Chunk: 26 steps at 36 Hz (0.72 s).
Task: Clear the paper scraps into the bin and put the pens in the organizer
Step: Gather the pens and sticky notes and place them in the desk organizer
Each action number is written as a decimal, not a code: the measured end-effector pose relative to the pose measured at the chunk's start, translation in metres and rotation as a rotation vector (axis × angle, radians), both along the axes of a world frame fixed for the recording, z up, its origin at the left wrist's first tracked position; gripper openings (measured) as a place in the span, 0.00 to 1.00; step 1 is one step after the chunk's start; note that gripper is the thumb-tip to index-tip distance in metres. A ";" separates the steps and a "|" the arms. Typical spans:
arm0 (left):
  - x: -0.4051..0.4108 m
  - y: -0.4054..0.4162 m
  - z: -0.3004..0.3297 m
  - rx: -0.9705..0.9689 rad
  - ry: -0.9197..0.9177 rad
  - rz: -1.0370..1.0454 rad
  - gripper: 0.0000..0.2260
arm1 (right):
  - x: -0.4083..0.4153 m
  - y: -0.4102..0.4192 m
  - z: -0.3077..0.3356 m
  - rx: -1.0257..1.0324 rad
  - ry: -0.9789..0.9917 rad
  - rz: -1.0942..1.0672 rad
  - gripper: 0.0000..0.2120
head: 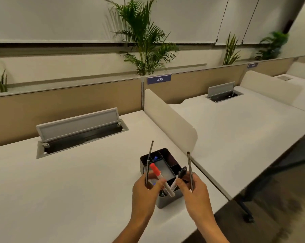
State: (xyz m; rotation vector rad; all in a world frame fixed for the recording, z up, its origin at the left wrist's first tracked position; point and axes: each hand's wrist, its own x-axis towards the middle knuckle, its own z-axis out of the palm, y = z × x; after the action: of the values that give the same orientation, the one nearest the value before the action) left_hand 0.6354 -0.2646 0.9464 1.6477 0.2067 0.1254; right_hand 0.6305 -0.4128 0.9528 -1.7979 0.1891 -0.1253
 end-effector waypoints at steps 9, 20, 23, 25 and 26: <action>0.031 -0.017 -0.015 0.214 -0.029 -0.026 0.10 | 0.049 -0.013 -0.020 -0.169 0.023 0.172 0.05; 0.027 -0.026 -0.051 0.321 0.014 0.010 0.11 | 0.059 -0.030 -0.052 -0.191 0.128 0.434 0.05; 0.026 -0.026 -0.054 0.389 0.007 0.011 0.09 | 0.058 -0.032 -0.056 -0.202 0.156 0.458 0.06; 0.024 -0.025 -0.055 0.414 0.008 0.022 0.08 | 0.058 -0.032 -0.057 -0.207 0.176 0.465 0.07; 0.024 -0.024 -0.055 0.421 0.009 0.027 0.08 | 0.058 -0.031 -0.057 -0.207 0.185 0.470 0.07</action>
State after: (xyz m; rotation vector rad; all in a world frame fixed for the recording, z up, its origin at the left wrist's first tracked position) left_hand 0.6593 -0.2887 0.8918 2.0647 0.2194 0.1922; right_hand 0.6883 -0.4442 0.8954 -2.0119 -0.1227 0.3688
